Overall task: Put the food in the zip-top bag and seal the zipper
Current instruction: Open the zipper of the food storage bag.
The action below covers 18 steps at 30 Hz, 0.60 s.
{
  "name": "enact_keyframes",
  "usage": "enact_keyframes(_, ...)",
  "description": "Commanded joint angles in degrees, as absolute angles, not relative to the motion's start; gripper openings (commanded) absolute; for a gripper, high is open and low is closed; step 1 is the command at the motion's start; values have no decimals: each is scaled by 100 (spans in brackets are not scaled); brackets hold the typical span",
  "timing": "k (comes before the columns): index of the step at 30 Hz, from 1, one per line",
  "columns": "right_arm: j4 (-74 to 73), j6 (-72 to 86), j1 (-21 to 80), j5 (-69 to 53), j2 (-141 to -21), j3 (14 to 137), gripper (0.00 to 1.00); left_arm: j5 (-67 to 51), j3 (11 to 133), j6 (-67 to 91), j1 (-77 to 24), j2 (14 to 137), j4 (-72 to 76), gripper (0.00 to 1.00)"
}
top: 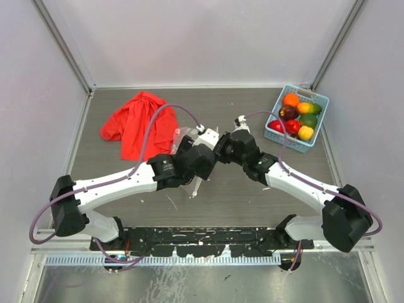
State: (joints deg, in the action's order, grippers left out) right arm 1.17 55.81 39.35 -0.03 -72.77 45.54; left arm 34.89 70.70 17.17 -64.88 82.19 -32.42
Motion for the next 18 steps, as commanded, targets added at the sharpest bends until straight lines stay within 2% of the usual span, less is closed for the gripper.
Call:
enact_keyframes(1, 328, 5600, 3973, 106, -7085, 4610, 1, 3805, 7162, 1749, -6432, 8154, -3068, 79)
enact_keyframes(12, 137, 5491, 3979, 176, -7033, 4554, 1, 4394, 6993, 1740, -6357, 7951, -3507, 68)
enact_keyframes(18, 68, 5460, 3973, 164, -7048, 4544, 1, 4393, 6948, 1723, -6353, 7880, -3661, 67)
